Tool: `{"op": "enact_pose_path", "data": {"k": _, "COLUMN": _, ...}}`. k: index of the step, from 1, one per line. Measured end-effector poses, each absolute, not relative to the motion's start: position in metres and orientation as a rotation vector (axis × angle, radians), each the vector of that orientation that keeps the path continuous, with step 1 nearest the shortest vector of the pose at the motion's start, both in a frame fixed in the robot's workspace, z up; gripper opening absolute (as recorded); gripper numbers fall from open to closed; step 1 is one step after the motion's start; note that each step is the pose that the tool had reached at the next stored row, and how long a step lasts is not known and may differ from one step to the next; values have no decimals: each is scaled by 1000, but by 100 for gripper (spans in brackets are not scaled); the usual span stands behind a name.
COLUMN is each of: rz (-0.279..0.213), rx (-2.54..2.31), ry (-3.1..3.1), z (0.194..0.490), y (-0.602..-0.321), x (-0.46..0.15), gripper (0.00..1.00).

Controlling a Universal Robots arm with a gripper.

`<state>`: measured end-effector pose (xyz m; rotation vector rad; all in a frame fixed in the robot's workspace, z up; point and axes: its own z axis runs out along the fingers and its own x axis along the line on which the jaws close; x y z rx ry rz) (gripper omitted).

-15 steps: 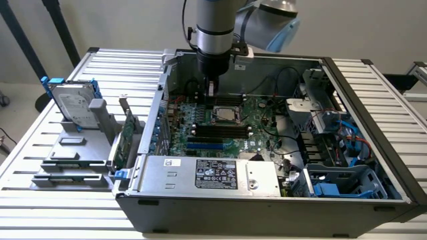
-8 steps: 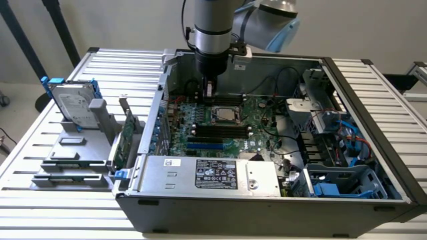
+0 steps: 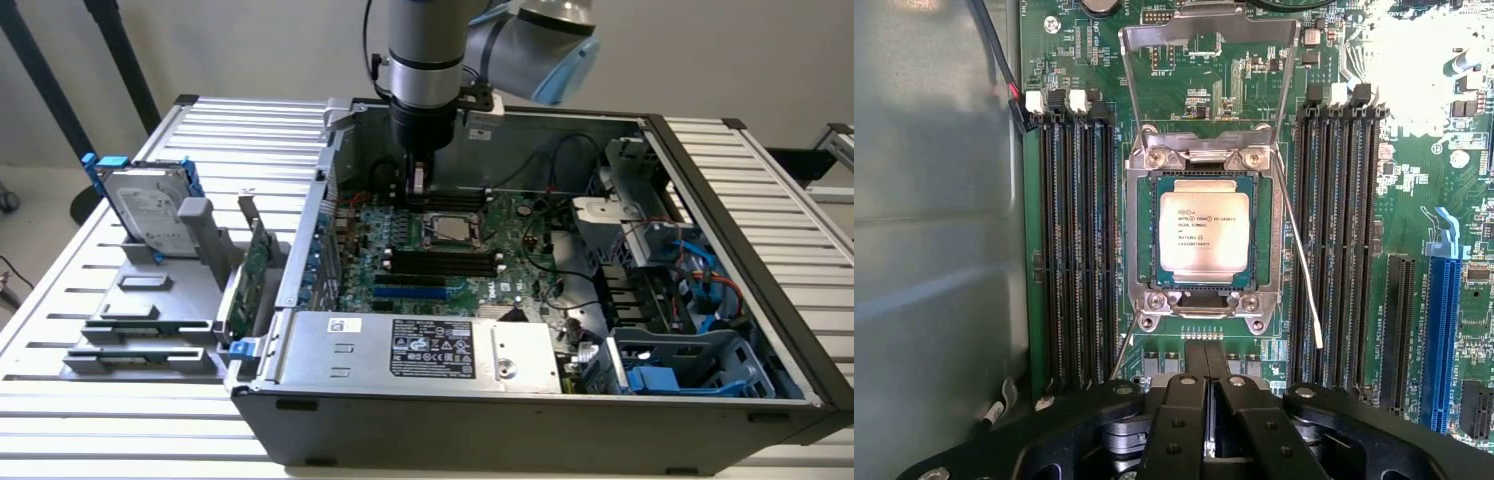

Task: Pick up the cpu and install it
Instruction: 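Close the cpu cover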

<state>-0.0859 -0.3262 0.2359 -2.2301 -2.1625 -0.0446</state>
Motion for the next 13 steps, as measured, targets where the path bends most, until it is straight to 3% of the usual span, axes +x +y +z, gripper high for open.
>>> {"op": "enact_pose_path", "data": {"k": 13, "rz": -39, "rx": -2228, "ry": -2160, "z": 237, "y": -327, "x": -71, "gripper": 11}}
